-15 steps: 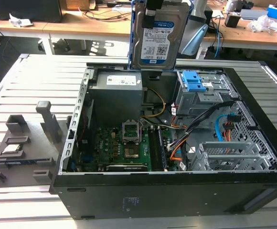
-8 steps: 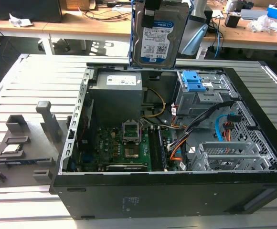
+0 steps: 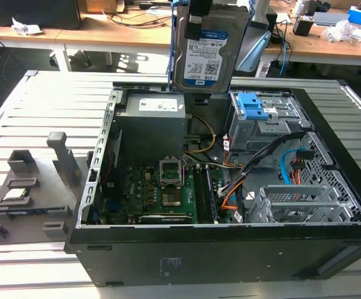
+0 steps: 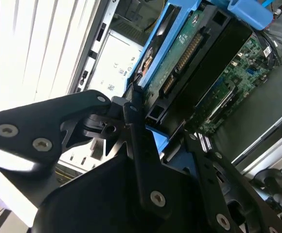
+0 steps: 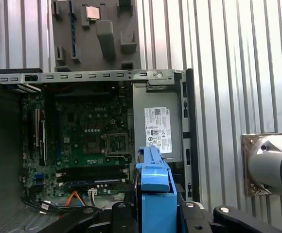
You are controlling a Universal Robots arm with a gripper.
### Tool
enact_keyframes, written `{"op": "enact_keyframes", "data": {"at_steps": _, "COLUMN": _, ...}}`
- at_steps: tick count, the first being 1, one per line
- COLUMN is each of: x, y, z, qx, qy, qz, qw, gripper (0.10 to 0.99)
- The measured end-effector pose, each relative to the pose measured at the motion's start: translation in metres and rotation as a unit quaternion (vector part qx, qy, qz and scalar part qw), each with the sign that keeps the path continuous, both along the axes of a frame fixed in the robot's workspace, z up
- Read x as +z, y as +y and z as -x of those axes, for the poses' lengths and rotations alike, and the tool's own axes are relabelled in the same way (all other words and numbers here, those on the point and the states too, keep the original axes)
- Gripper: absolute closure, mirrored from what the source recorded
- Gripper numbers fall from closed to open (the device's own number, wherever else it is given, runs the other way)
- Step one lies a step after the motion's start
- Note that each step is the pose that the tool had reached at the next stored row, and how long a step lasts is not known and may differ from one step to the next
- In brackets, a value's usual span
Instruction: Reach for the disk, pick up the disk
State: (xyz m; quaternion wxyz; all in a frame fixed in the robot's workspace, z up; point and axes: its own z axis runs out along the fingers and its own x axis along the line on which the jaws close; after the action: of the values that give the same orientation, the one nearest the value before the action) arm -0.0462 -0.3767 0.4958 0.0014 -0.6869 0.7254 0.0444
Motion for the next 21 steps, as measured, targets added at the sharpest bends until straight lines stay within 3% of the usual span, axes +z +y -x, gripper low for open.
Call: {"op": "enact_keyframes", "data": {"at_steps": 21, "x": -0.0007, "y": -0.0329, "z": 0.0000, "qx": 0.000, "qy": 0.0000, "qz": 0.0000, "qw": 1.0000, "gripper": 0.718}}
